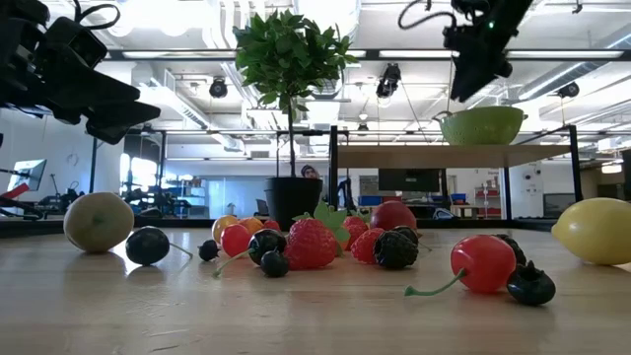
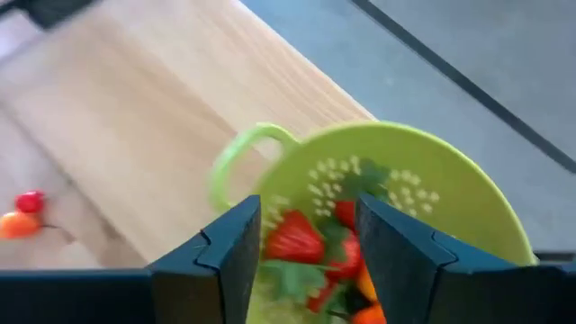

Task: Pick & Place Fruit
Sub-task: Put the blackberry into the green strainer bowl on the shelf

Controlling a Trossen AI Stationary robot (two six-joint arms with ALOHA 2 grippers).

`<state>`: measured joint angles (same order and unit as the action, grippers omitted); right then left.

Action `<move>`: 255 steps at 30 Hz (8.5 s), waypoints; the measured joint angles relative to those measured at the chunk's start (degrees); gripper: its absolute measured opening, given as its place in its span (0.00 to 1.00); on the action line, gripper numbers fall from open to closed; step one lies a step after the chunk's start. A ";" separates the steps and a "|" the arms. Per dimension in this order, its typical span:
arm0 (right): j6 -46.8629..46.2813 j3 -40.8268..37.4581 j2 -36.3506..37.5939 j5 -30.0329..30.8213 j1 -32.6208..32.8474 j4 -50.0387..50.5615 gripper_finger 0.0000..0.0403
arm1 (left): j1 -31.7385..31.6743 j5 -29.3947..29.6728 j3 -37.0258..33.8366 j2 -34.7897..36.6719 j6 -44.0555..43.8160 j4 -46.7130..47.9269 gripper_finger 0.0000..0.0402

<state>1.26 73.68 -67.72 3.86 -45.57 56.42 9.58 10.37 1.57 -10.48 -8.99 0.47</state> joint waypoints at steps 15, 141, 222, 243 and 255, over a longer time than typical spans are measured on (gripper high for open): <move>-2.70 1.28 0.07 0.58 23.69 -2.94 0.23 | 0.00 -0.02 0.01 0.00 0.00 0.00 0.57; 24.19 4.67 -48.61 -2.40 74.67 -19.82 0.26 | 0.00 0.00 0.01 -0.21 0.00 0.00 0.57; 15.19 4.62 -48.28 -5.20 74.67 -16.23 0.38 | -0.01 -0.02 0.00 -0.22 0.00 0.00 0.57; 12.17 4.40 -48.26 -2.19 74.67 -13.55 0.26 | 0.00 -0.02 0.02 -0.22 0.00 0.01 0.57; 9.64 4.62 -47.07 -2.40 74.67 -12.97 0.23 | -0.01 -0.02 0.02 -0.22 0.00 0.00 0.57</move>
<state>10.90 78.30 -114.79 1.45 29.10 43.46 9.57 10.35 1.58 -10.70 -8.99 0.47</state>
